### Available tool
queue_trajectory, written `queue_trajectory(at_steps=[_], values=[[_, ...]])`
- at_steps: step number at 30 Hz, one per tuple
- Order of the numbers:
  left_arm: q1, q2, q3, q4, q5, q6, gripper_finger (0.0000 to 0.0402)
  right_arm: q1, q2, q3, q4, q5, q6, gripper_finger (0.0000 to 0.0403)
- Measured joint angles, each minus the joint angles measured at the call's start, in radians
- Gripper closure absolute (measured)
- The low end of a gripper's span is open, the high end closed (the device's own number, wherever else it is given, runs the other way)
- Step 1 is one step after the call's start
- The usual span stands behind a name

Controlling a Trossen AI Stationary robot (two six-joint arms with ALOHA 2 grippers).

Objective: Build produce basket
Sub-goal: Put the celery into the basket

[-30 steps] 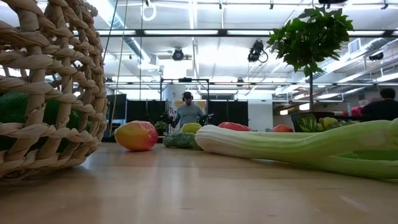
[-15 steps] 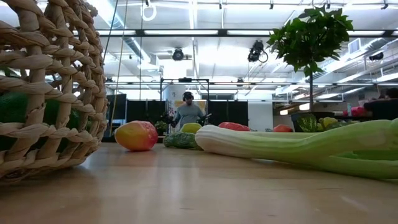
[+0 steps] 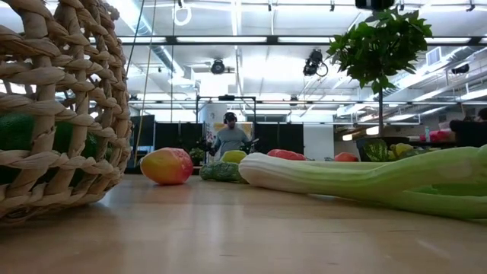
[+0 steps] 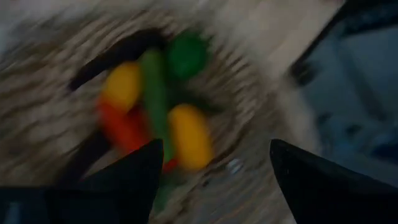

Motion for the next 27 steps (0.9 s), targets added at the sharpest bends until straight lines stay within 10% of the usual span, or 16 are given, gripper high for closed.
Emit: queue_trajectory(at_steps=[13, 27], values=[[0.254, 0.001, 0.000, 0.335, -0.366, 0.152, 0.0108, -0.147, 0.027, 0.001, -0.225, -0.236, -0.237, 0.0113], [0.362, -0.001, 0.000, 0.558, -0.386, 0.374, 0.0108, -0.215, 0.274, 0.001, -0.228, -0.410, -0.197, 0.0113]])
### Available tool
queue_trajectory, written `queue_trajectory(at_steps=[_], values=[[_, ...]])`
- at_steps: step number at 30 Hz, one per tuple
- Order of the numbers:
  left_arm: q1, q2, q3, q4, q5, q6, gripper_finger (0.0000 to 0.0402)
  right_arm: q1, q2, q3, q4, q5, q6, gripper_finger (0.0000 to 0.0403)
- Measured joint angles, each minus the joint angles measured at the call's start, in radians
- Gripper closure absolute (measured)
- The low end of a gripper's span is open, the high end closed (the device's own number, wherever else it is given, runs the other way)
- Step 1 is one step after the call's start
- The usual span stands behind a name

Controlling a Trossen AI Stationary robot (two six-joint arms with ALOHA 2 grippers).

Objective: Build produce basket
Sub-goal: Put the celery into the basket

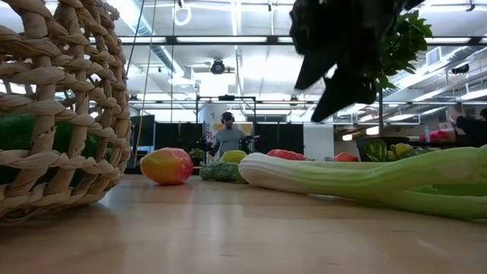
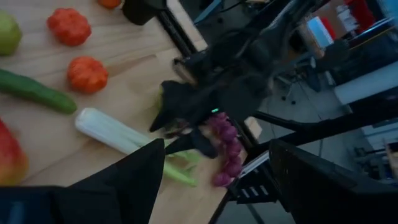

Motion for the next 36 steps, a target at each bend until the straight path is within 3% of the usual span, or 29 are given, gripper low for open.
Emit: queue_trajectory(at_steps=[9, 18, 22, 29, 36], values=[[-0.021, -0.002, 0.017, 0.075, 0.033, 0.056, 0.0108, -0.002, 0.112, 0.000, 0.055, 0.078, 0.078, 0.0093], [-0.069, -0.002, 0.017, 0.129, 0.034, 0.073, 0.0108, -0.003, 0.197, 0.001, 0.083, 0.086, 0.114, 0.0038], [-0.092, -0.002, 0.017, 0.129, 0.035, 0.074, 0.0108, -0.003, 0.212, 0.002, 0.099, 0.092, 0.105, 0.0034], [-0.111, 0.000, 0.017, 0.138, 0.033, 0.068, 0.0108, -0.003, 0.227, 0.004, 0.053, 0.121, 0.099, 0.0086], [-0.104, 0.000, 0.018, 0.161, 0.008, 0.065, 0.0108, -0.006, 0.227, 0.002, 0.044, 0.133, 0.049, 0.0193]])
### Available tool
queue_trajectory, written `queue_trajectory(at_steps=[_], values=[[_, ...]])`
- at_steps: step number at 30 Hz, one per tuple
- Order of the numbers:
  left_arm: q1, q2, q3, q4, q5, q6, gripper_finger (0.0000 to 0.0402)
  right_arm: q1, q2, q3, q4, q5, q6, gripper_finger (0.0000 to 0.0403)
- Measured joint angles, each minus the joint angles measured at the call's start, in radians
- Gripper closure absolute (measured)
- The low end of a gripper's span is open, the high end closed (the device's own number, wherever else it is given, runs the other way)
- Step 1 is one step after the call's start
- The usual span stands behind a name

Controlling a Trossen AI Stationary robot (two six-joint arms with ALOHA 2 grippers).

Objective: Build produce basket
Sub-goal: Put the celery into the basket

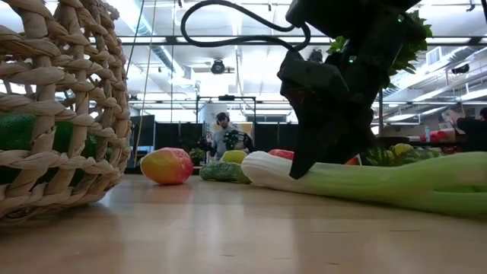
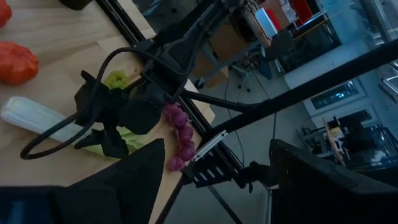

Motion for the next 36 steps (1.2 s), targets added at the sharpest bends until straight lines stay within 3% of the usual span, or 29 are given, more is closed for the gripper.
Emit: queue_trajectory(at_steps=[8, 16, 28, 36], values=[[0.033, 0.000, 0.000, 0.012, -0.016, 0.000, 0.0108, 0.008, -0.074, 0.066, -0.025, -0.143, -0.096, 0.0314], [0.082, 0.000, 0.000, 0.106, -0.048, 0.068, 0.0109, 0.015, -0.213, 0.207, -0.015, -0.281, -0.285, 0.0341], [0.061, -0.026, 0.000, 0.137, -0.035, 0.721, 0.0109, -0.048, -0.361, 0.253, -0.015, -0.589, -0.235, 0.0341], [0.067, -0.027, 0.000, 0.132, -0.057, 1.342, 0.0109, -0.100, -0.367, 0.253, 0.131, -0.649, -0.004, 0.0341]])
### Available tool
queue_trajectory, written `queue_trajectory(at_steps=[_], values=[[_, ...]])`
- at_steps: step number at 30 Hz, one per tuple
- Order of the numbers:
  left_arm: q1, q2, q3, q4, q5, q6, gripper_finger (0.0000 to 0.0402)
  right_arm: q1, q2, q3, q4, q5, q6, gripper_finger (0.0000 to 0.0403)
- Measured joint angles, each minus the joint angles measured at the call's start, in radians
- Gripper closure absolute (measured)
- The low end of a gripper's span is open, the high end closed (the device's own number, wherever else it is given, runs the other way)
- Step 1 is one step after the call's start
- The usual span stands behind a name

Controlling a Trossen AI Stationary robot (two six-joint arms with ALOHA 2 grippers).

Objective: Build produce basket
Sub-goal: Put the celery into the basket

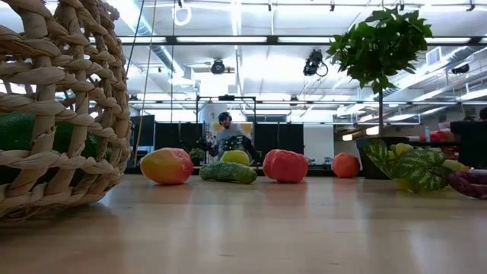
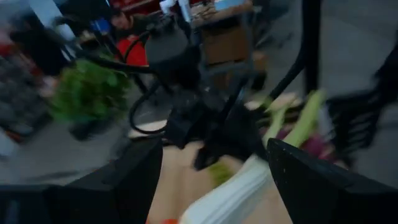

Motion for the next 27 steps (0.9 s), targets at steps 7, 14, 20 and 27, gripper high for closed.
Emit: queue_trajectory(at_steps=[7, 14, 20, 27], values=[[0.052, 0.004, 0.000, -0.161, -0.022, 0.231, 0.0096, -0.031, 0.001, 0.001, 0.216, -0.010, 0.210, 0.0341], [0.098, 0.033, -0.001, -0.236, -0.019, 0.452, 0.0083, -0.039, 0.042, 0.001, 0.242, -0.049, 0.341, 0.0341], [0.100, 0.060, -0.001, -0.256, 0.087, 0.545, 0.0082, -0.042, 0.090, 0.001, 0.366, -0.041, 0.439, 0.0341], [0.090, 0.088, -0.001, -0.273, 0.129, 0.586, 0.0082, -0.053, 0.100, 0.001, 0.386, 0.042, 0.465, 0.0341]])
